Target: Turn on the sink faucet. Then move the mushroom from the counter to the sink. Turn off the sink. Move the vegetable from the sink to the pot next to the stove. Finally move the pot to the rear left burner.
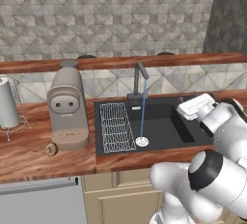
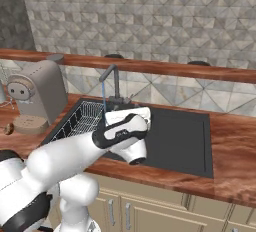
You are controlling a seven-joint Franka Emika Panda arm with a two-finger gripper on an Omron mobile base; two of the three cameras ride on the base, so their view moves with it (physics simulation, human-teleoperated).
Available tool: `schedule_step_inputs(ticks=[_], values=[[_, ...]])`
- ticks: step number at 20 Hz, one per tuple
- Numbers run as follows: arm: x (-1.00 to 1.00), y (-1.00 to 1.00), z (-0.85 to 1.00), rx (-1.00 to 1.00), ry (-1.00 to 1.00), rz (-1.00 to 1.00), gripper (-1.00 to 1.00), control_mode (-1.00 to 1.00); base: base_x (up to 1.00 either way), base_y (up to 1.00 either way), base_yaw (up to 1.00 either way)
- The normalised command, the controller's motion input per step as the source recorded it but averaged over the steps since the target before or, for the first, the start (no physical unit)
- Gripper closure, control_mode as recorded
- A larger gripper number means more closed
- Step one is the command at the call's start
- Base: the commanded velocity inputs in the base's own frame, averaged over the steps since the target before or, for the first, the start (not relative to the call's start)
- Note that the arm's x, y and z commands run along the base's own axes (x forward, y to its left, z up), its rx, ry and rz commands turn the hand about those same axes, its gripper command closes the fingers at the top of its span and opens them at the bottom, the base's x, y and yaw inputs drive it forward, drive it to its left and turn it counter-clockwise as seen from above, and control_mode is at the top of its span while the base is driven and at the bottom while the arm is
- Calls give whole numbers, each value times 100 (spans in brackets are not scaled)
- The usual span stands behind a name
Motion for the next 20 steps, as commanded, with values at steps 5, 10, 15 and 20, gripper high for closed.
schedule_step_inputs(ticks=[5, 10, 15, 20], values=[[-85, 3, 79, -29, -23, 7, -100, -100, 0, 0, 0], [-77, 23, 54, -39, -23, 7, -100, -100, 0, 0, 0], [-50, 58, 28, -55, -19, 14, -100, -100, 0, 0, 0], [-22, 79, 10, -53, -13, 21, -100, -100, 0, 0, 0]])
